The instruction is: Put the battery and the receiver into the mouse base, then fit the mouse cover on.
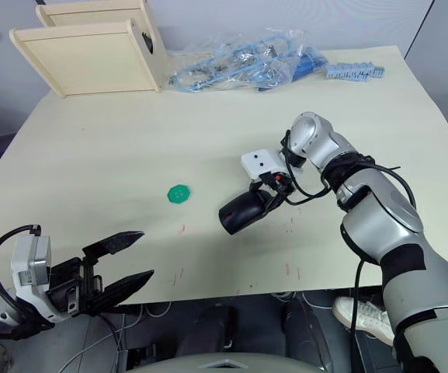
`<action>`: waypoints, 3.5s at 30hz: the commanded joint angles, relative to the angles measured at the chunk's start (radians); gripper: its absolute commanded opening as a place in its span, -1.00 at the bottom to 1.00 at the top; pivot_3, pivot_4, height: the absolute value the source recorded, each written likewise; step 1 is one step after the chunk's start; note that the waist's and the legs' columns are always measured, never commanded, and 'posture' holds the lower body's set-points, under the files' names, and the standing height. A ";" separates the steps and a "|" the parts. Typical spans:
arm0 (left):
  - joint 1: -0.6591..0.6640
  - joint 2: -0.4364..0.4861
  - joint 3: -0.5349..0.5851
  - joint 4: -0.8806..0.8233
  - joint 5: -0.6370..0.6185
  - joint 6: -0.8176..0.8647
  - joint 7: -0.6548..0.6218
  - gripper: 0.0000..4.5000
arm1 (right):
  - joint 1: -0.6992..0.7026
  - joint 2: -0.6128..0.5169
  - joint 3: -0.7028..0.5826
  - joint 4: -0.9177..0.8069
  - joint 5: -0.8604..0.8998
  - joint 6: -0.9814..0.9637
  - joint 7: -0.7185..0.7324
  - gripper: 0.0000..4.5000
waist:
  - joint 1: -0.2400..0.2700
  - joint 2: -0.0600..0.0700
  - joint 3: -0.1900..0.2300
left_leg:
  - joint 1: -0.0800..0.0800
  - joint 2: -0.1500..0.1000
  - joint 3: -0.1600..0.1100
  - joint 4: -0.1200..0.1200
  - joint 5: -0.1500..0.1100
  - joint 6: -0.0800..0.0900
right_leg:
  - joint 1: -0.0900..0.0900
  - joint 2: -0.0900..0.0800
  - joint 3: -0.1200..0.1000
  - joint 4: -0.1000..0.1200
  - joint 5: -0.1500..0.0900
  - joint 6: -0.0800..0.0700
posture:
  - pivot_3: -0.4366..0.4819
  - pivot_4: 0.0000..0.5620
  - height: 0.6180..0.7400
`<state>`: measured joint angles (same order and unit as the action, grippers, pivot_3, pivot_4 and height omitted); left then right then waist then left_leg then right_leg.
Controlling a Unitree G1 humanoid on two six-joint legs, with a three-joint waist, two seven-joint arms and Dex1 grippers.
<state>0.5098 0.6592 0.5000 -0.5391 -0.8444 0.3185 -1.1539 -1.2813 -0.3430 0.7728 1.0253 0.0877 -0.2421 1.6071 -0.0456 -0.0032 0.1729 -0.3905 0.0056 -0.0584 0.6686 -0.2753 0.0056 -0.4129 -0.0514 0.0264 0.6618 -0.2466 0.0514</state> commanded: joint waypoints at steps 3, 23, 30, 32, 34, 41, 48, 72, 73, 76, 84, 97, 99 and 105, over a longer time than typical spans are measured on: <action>0.006 -0.001 0.003 -0.031 0.002 -0.019 -0.001 1.00 | -0.015 0.020 -0.001 -0.021 -0.012 -0.004 0.007 0.41 | 0.000 0.000 0.000 | 0.000 0.000 0.000 0.000 0.000 0.000 | 0.000 0.000 0.000 0.000 0.000 0.000 | -0.05 -0.47 1.00; -0.016 0.003 0.000 -0.011 0.013 -0.017 -0.011 1.00 | 0.001 0.002 -0.037 -0.088 0.002 0.034 0.007 0.98 | 0.003 0.001 0.001 | -0.001 0.000 0.000 0.000 0.000 0.000 | 0.000 -0.001 -0.001 0.000 0.000 0.000 | -0.05 -0.47 1.00; -0.013 -0.004 0.004 -0.014 0.016 -0.022 -0.008 1.00 | 0.064 -0.089 -0.101 -0.273 0.092 0.149 0.007 0.98 | 0.005 0.001 0.001 | -0.001 0.000 -0.001 0.000 0.000 0.000 | 0.000 -0.001 -0.001 -0.001 0.000 0.000 | -0.05 -0.47 1.00; -0.010 -0.007 0.005 -0.016 0.017 -0.023 -0.006 1.00 | 0.104 -0.115 -0.147 -0.344 0.103 0.200 0.007 0.98 | 0.005 0.001 0.001 | -0.001 0.000 -0.001 0.000 0.000 0.000 | 0.000 -0.001 -0.001 -0.001 0.000 0.000 | -0.05 -0.47 1.00; -0.007 -0.010 0.006 -0.019 0.017 -0.024 -0.002 1.00 | 0.161 -0.152 -0.196 -0.437 0.113 0.262 0.007 0.98 | 0.007 0.001 0.001 | -0.001 0.000 -0.001 0.000 0.000 0.000 | 0.000 -0.001 -0.001 -0.001 0.000 0.000 | -0.05 -0.47 1.00; -0.003 -0.006 0.012 -0.017 0.012 -0.019 -0.003 1.00 | 0.413 -0.249 -0.385 -0.789 0.175 0.426 -0.110 0.98 | 0.009 0.000 0.001 | -0.002 0.000 -0.001 0.000 0.000 0.000 | 0.000 -0.001 -0.002 -0.001 0.000 0.000 | -0.05 -0.47 1.00; -0.042 0.031 -0.004 -0.003 0.008 0.005 -0.016 1.00 | 0.585 -0.227 -0.489 -0.915 0.174 0.418 -0.270 0.98 | 0.007 0.000 0.001 | -0.002 0.000 -0.001 0.000 0.000 0.000 | 0.000 -0.001 -0.002 -0.001 0.000 0.000 | -0.05 -0.47 1.00; -0.003 0.057 0.034 -0.011 0.006 0.012 -0.044 1.00 | 0.499 -0.100 -0.459 -0.557 0.058 0.146 -0.190 0.98 | 0.006 0.000 0.001 | -0.001 0.000 0.000 0.000 0.000 0.000 | 0.000 0.000 -0.001 -0.001 0.000 0.000 | -0.05 -0.47 1.00; -0.001 0.057 0.035 -0.012 0.006 0.011 -0.043 1.00 | 0.496 -0.098 -0.458 -0.549 0.054 0.136 -0.188 0.98 | 0.006 0.000 0.001 | -0.001 0.000 0.000 0.000 0.000 0.000 | 0.000 0.000 -0.001 -0.001 0.000 0.000 | -0.05 -0.47 1.00; 0.003 0.056 0.035 -0.017 0.005 0.010 -0.039 1.00 | 0.488 -0.092 -0.457 -0.529 0.046 0.116 -0.182 0.98 | 0.006 0.000 0.001 | -0.001 0.000 0.000 0.000 0.000 0.000 | 0.000 0.000 -0.001 -0.001 0.000 0.000 | -0.05 -0.47 1.00; 0.005 0.054 0.032 -0.027 0.003 0.010 -0.029 1.00 | 0.485 -0.078 -0.458 -0.520 0.037 0.111 -0.167 0.98 | 0.006 0.000 0.001 | -0.001 0.000 0.000 0.000 0.000 0.000 | 0.000 0.000 -0.001 0.000 0.000 0.000 | -0.05 -0.47 1.00; 0.006 0.058 0.040 -0.032 -0.001 0.014 -0.020 1.00 | 0.484 -0.064 -0.457 -0.507 0.027 0.093 -0.167 0.98 | 0.006 0.000 0.001 | -0.001 0.000 0.000 0.000 0.000 0.000 | 0.000 0.000 -0.001 0.000 0.000 0.000 | -0.05 -0.47 1.00; 0.009 0.057 0.042 -0.035 -0.002 0.013 -0.021 1.00 | 0.486 -0.065 -0.458 -0.513 0.027 0.096 -0.165 0.98 | 0.006 0.000 0.001 | -0.001 0.000 0.000 0.000 0.000 0.000 | 0.000 0.000 -0.001 0.000 0.000 0.000 | -0.05 -0.47 1.00; 0.012 0.057 0.045 -0.038 -0.003 0.014 -0.021 1.00 | 0.485 -0.067 -0.457 -0.509 0.024 0.088 -0.165 0.41 | 0.004 -0.001 0.001 | 0.000 0.000 0.000 0.000 0.000 0.000 | 0.001 0.000 -0.001 0.000 0.000 0.000 | -0.05 -0.47 1.00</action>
<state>0.5144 0.7140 0.5117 -0.5421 -0.8283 0.3424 -1.1732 -0.7871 -0.4072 0.3278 0.5259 0.1120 -0.1395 1.4427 -0.0414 -0.0039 0.1736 -0.3907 0.0054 -0.0585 0.6690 -0.2751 0.0054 -0.4118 -0.0514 0.0256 0.6619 -0.2464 0.0517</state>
